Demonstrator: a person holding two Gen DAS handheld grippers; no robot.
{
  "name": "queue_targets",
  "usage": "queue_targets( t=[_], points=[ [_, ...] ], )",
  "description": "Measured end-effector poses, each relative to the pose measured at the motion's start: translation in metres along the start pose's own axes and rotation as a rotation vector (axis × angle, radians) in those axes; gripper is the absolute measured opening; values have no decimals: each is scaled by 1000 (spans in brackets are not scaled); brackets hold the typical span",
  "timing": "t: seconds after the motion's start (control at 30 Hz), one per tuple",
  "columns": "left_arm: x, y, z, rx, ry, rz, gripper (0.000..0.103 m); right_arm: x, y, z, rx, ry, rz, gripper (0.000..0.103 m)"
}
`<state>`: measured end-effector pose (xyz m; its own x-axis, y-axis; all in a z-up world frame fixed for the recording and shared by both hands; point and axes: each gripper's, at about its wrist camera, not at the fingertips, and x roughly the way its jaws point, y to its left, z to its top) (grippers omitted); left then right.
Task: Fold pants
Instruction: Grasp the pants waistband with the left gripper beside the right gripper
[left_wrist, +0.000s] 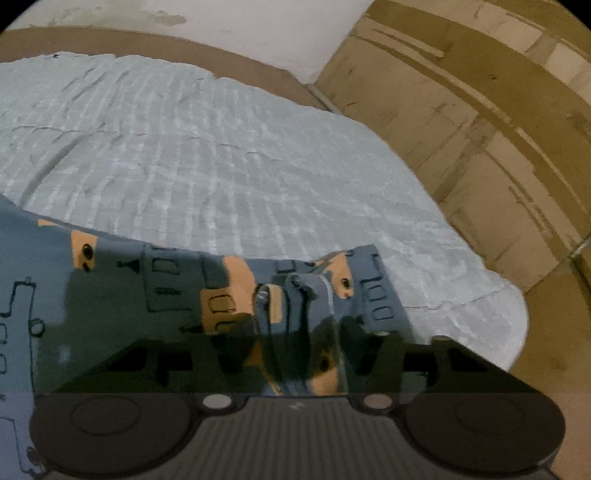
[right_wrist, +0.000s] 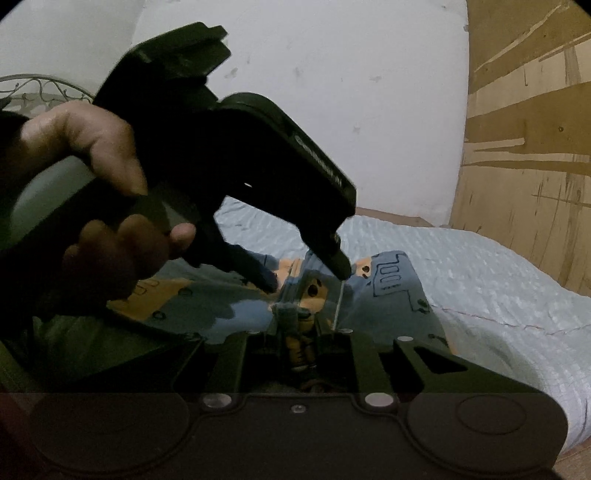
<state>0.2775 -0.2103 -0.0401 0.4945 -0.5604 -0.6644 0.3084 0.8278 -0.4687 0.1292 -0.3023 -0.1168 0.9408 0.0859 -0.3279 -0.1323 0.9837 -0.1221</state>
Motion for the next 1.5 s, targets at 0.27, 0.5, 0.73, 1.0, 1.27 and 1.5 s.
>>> queue_targets(
  t=[0.27, 0.5, 0.73, 1.0, 1.27, 1.5],
  points=[
    [2, 1, -1, -15, -7, 43, 20, -1, -1, -2, 1, -2, 1, 17],
    [-3, -6, -1, -2, -19, 55, 10, -1, 3, -5, -25, -11, -12, 17],
    [-10, -16, 1, 38, -39, 59, 8, -3, 6, -8, -12, -39, -28, 14],
    [-30, -11, 12, 40, -48, 65, 8, -4, 18, 3, -41, -23, -18, 14],
    [-64, 10, 21, 35, -63, 92, 8, -8, 33, 17, -31, -32, 55, 14],
    [-92, 39, 20, 28, -77, 132, 8, -6, 42, 19, -56, -32, 129, 14]
  ],
)
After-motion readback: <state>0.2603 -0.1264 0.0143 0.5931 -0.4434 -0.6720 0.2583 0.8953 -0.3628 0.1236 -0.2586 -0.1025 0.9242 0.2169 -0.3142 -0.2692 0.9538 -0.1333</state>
